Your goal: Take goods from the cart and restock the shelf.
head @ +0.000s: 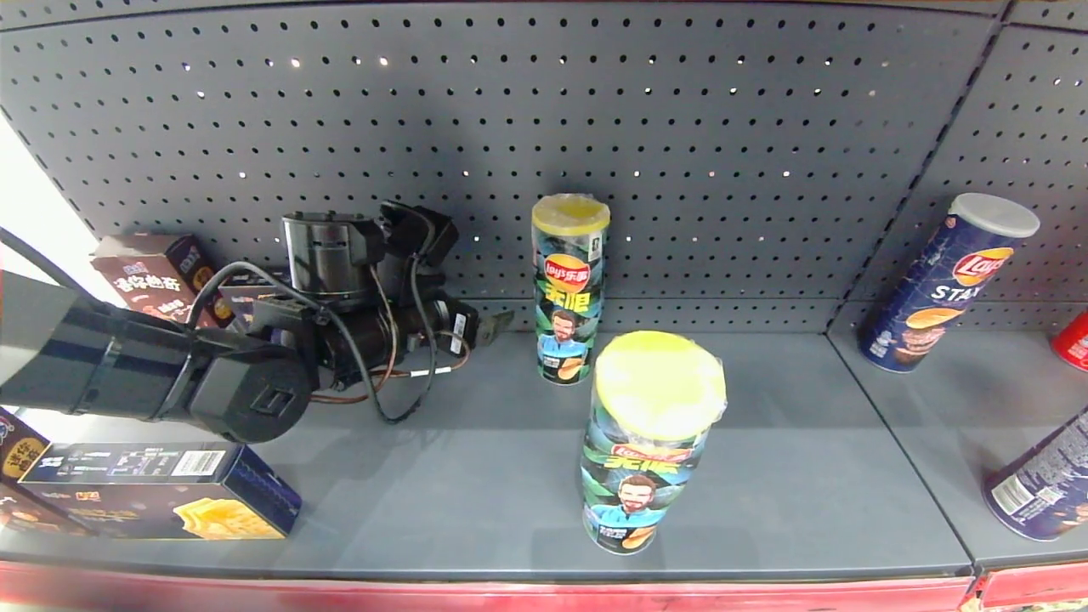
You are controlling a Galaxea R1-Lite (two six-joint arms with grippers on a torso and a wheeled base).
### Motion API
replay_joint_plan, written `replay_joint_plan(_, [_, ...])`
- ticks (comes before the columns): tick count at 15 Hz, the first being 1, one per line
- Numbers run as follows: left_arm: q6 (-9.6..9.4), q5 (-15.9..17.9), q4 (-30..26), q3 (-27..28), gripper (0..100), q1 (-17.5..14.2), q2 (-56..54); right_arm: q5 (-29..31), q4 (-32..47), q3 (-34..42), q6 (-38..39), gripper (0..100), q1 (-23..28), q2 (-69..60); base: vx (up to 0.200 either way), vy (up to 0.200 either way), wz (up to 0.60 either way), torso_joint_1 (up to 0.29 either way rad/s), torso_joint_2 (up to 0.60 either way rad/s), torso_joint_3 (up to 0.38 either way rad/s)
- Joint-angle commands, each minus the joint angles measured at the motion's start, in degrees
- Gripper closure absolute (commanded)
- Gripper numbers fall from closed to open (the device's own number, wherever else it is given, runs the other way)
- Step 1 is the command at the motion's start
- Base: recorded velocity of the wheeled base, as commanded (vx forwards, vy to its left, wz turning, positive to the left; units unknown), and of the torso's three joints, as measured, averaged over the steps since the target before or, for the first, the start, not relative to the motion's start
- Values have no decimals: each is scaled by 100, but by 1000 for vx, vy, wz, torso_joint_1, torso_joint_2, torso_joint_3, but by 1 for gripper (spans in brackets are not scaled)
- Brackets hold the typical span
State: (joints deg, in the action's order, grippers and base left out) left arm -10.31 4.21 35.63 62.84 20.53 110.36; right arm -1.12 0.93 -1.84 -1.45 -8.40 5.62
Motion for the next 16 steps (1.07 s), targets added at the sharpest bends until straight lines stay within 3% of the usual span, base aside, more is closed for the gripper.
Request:
replay_joint_plan(1, [3,1,-4,167,0,100,240,-2,4,0,-4,0,-4,9,0,0,0,0,0,0])
replay_joint_plan(7, [65,-34,5,202,0,557,372,-2,4,0,-4,0,-4,9,0,0,0,0,0,0])
replay_joint_plan(12, [65,-43,5,158,0,540,354,-2,4,0,-4,0,-4,9,0,0,0,0,0,0])
replay_joint_plan(16, [56,-43,-21,-273,0,355,-357,-11,-5,0,-31,0,-4,9,0,0,0,0,0,0])
